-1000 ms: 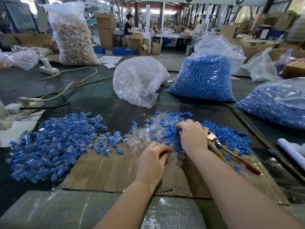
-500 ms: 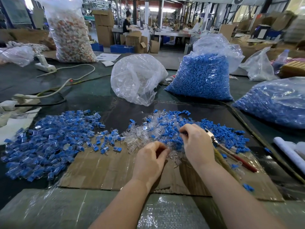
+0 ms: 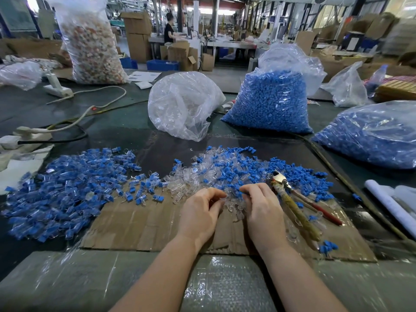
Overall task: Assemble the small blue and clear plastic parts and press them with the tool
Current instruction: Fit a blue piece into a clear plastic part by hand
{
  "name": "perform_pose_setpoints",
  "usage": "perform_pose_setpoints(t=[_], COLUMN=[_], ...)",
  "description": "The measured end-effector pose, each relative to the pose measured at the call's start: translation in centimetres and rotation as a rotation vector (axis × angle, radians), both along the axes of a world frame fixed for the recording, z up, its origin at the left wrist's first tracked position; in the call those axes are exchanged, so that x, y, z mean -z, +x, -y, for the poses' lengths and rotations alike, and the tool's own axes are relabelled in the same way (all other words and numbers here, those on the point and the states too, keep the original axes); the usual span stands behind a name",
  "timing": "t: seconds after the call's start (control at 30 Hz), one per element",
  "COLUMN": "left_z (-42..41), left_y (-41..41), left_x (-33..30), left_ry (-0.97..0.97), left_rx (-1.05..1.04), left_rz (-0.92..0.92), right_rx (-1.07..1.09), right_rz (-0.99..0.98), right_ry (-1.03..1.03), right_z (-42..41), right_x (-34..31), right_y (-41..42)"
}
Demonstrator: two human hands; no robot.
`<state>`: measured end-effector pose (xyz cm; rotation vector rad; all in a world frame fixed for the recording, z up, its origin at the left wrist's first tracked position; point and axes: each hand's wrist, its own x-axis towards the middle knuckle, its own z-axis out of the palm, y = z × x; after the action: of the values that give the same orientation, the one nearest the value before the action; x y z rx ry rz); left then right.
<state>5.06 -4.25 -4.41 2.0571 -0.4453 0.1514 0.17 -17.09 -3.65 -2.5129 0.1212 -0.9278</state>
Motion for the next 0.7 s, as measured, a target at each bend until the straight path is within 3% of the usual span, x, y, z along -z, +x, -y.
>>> perform_pose_setpoints(t=[0.47,0.7], left_z=[0.01,0.02], left_y=[-0.21,0.01], left_x=[-0.39,-0.12], left_ry=[-0.054,-0.160], left_rx=[0.001,0.035], left_rz=[-0.101,-0.180], right_rx=[-0.058,-0.198], right_rz=[0.069,0.013], right_ry=[0.072,0.268], right_z=[0.20,0.17], right_x=[-0.10,0.31], right_y=[-0.60,-0.69])
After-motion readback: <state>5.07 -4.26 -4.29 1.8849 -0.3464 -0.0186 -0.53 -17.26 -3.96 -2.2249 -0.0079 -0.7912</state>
